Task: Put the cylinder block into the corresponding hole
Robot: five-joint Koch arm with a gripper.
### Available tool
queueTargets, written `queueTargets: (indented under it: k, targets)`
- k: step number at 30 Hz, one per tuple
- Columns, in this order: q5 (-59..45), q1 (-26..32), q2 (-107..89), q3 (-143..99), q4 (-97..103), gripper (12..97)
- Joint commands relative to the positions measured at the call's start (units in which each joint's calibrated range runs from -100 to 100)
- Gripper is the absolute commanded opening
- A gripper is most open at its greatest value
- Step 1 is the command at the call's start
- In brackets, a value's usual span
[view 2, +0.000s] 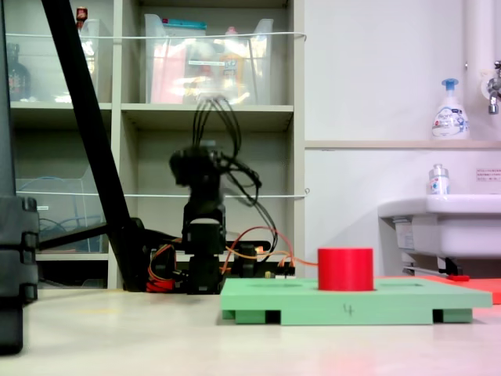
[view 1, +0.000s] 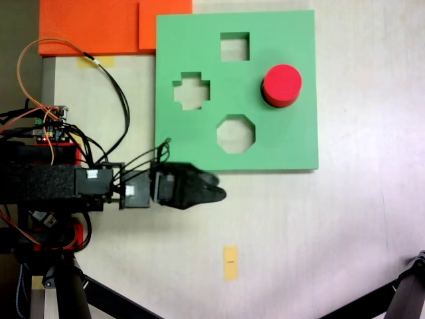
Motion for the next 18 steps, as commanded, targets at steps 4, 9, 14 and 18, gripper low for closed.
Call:
queueTargets:
  k: [4, 9, 14, 18]
  targets:
    - [-11.2, -1.7, -2.2, -5.6, 1.9, 48.2]
    - [-12.5, -1.8, -2.2, -17.8, 8.5, 48.7]
    - [-12.4, -1.5, -2.2, -32.5, 14.2, 48.2]
    - [-12.4, -1.4, -2.2, -38.7, 14.3, 48.1]
